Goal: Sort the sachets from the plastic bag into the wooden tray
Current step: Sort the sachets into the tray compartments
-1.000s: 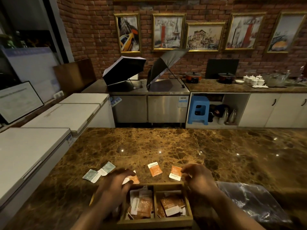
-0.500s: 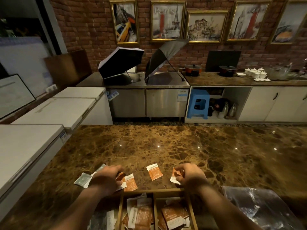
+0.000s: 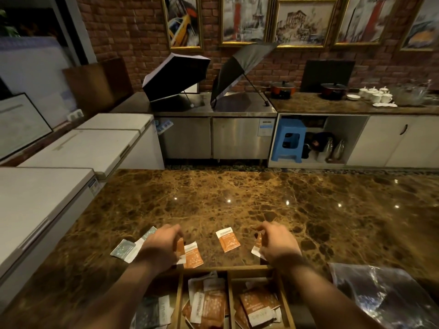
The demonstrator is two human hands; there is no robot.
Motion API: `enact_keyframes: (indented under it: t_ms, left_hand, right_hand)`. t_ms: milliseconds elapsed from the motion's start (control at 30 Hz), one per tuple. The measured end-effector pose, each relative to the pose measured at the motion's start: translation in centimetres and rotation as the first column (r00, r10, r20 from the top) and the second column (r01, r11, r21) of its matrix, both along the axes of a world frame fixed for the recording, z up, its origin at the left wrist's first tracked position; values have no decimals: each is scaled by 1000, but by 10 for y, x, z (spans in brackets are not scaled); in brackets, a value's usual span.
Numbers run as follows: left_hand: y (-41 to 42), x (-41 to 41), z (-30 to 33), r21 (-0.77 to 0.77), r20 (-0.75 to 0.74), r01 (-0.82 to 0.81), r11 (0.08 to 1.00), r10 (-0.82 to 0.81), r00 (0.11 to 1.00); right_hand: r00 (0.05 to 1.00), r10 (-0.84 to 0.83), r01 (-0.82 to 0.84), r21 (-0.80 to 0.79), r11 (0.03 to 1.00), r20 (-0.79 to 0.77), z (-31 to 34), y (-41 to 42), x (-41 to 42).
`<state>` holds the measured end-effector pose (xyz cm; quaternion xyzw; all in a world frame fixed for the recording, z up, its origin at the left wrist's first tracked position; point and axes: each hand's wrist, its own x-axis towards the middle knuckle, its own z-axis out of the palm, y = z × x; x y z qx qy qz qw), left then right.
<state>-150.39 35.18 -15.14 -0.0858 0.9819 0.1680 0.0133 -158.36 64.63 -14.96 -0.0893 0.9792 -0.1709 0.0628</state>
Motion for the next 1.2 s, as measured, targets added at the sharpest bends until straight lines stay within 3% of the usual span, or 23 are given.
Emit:
enact_keyframes:
  t_ms: [133, 233, 367, 500, 600, 700, 900, 1000, 1200]
  left_hand:
    - [9, 3, 26, 166, -157, 22, 986, 4, 988]
    - [19, 9, 52, 191, -242, 93, 977, -45, 969]
    - [36, 23, 76, 254, -178, 169, 952, -126, 976]
    - [49, 45, 72, 409, -63, 173, 896, -161, 985]
    - [61, 59, 61, 444, 66, 129, 887, -176, 982]
    - [71, 65, 48, 402, 138, 123, 907, -194, 971]
    - [72, 77, 32, 99, 26, 272, 957, -276, 961]
    - [69, 78, 31, 27, -32, 366, 930, -365, 930]
    - [70, 81, 30, -56, 84, 499, 865, -494, 866]
  right_hand:
    - [999, -10, 6, -139, 990, -31, 18, 4, 4]
    - [997, 54, -63, -223, 973, -49, 40, 5, 12]
    - [984, 164, -179, -288, 941, -76, 68, 7, 31]
    - [937, 262, -152, -405, 901, 230, 83, 10, 57]
    - [865, 280, -167, -288, 943, 417, 82, 12, 71]
    - [855, 248, -174, -198, 965, 455, 70, 7, 81]
    - [922, 277, -289, 5, 957, 269, 54, 1, 90]
    - [930, 292, -302, 11, 953, 222, 52, 0, 92]
    - [903, 346, -365, 29, 931, 256, 48, -1, 97]
